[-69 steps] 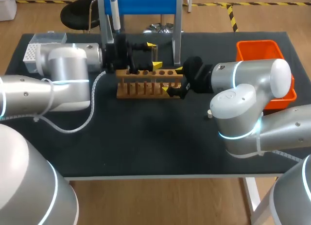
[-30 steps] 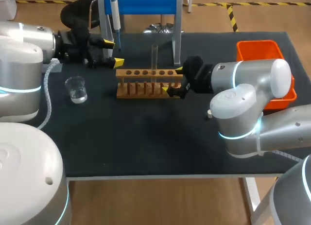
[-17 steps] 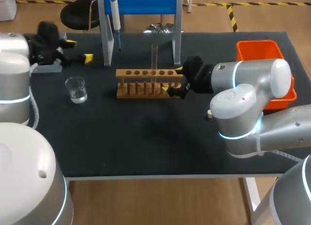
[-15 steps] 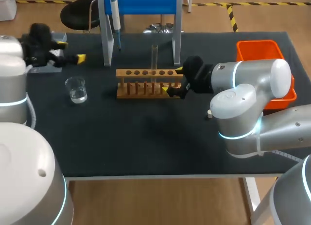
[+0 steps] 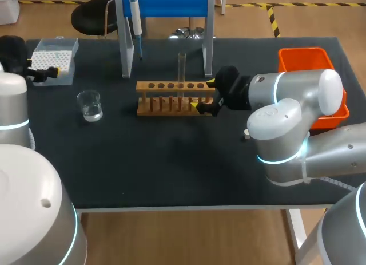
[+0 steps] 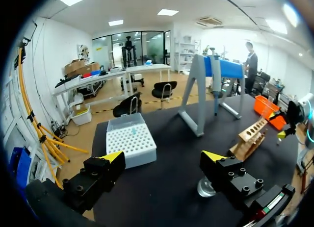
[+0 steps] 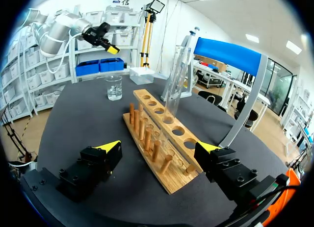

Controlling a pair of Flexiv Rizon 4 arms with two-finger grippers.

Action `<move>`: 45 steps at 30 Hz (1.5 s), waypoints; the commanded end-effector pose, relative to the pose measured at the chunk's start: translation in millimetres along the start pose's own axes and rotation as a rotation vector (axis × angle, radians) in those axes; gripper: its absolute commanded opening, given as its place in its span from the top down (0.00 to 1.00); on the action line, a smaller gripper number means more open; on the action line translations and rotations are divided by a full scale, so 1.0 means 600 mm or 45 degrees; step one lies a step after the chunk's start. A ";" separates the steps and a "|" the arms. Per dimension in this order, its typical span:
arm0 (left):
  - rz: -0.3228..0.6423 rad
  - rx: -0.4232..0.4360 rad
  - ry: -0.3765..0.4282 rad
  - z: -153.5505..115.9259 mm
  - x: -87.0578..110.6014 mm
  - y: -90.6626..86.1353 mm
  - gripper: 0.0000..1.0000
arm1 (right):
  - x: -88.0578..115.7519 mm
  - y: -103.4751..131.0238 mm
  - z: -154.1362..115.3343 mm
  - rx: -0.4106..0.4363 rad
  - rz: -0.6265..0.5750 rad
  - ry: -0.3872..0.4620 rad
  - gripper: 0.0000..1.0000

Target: Invert the test tube, pick up the pipette, mount the tip to pipette, aspirate from beaker and dispense into the tube, eject the tip, return the pipette, and cap with the stopper.

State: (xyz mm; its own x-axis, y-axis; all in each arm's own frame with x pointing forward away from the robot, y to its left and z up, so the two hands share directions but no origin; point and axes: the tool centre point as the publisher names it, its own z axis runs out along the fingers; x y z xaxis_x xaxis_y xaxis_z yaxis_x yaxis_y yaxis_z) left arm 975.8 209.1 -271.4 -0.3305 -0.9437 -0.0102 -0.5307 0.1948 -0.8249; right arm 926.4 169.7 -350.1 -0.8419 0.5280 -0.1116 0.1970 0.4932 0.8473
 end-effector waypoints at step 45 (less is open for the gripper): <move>0.043 -0.014 -0.051 0.123 -0.072 -0.037 0.00 | 0.000 0.003 -0.002 0.009 0.000 0.003 0.00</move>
State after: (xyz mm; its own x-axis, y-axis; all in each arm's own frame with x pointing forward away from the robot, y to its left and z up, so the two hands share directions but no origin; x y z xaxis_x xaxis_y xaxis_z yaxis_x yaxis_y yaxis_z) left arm 1054.5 226.3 -287.8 -0.3219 -0.9454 -0.0517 -0.5443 0.2294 -0.8069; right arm 926.3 169.7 -350.1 -0.8419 0.5279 -0.1117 0.1969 0.4933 0.8473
